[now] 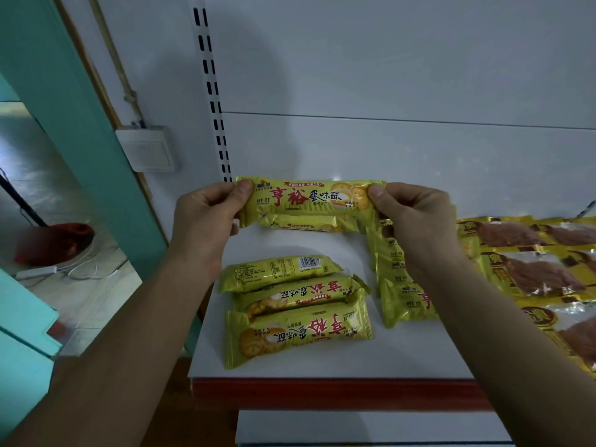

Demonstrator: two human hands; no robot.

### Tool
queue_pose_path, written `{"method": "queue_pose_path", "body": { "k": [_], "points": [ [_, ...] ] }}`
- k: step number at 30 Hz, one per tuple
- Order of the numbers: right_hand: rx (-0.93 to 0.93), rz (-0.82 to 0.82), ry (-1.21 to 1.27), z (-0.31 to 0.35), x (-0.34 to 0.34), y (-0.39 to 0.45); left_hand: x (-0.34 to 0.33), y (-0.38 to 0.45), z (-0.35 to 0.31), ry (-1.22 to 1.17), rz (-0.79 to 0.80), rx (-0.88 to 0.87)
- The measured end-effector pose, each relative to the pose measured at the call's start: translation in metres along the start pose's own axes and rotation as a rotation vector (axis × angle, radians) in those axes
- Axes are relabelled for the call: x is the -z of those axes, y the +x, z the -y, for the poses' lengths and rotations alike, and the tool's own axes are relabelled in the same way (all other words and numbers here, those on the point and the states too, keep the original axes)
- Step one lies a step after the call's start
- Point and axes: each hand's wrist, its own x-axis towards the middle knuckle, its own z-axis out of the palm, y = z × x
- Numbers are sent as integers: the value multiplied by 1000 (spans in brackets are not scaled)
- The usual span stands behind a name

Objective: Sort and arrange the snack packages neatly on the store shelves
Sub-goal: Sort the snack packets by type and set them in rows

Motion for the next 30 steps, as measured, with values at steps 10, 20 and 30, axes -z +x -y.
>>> {"method": "queue_pose_path", "body": {
  "k": [10, 20, 30],
  "points": [
    [41, 257, -853, -17, -9, 41, 10, 43, 19, 439, 184, 98],
    [81, 325, -1027, -24, -10, 38, 13, 52, 36, 642, 281, -33],
    [134, 352, -1052, -29, -15, 43, 12, 57, 48, 644, 227, -179]
  ]
}}
